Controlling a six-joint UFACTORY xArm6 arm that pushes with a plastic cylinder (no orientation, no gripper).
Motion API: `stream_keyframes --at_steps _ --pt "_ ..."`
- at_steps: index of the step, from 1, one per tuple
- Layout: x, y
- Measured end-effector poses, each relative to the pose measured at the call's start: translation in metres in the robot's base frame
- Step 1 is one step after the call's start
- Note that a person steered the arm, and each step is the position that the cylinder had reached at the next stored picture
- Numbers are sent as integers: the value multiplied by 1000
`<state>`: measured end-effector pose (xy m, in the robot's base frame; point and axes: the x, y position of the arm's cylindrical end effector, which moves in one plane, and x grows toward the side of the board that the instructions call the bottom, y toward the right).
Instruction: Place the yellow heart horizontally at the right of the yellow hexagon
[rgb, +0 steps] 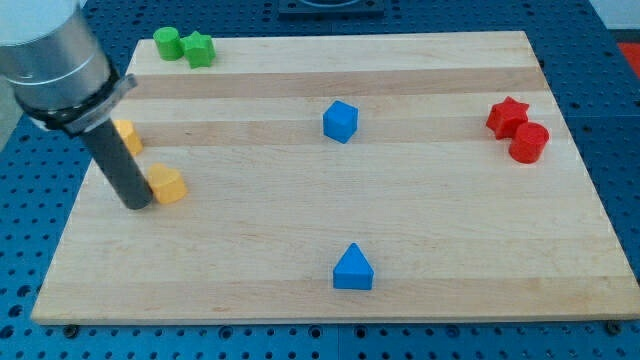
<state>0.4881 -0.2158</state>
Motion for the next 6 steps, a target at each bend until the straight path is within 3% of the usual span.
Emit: stream_keyframes --at_steps 3,6 --pt "-27 72" --pt "-101 103"
